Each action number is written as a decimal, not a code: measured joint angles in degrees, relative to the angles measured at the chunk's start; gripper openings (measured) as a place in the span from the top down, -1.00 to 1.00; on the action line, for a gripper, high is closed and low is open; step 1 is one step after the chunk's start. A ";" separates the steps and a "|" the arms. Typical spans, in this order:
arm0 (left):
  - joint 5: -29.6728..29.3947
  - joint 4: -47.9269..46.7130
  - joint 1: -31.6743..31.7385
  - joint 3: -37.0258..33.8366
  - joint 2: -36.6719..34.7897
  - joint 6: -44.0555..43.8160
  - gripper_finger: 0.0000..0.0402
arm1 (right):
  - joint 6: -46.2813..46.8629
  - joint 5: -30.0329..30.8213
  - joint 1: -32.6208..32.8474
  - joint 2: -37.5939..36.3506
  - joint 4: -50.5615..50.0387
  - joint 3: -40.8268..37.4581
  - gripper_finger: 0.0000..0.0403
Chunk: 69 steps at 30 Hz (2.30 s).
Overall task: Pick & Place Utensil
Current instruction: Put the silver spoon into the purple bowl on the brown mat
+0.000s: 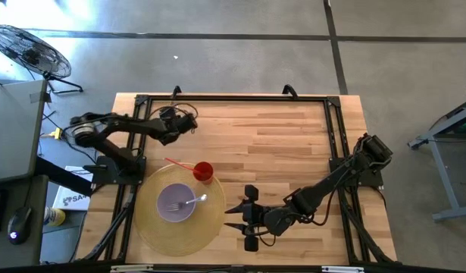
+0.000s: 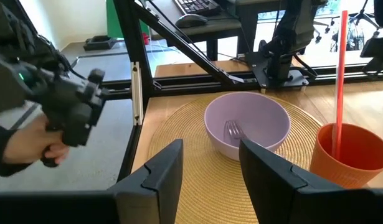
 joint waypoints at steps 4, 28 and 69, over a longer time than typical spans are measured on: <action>0.06 0.26 -0.22 0.59 -6.26 7.25 0.91 | -0.10 0.00 0.00 0.00 0.02 0.00 0.25; 9.22 -42.06 -13.82 43.80 -20.97 37.58 0.95 | -0.30 0.07 -0.07 0.00 -0.02 0.00 0.25; 25.86 -70.94 -83.49 49.99 0.79 -17.89 0.95 | 0.15 1.75 -0.09 0.00 -0.02 0.00 0.25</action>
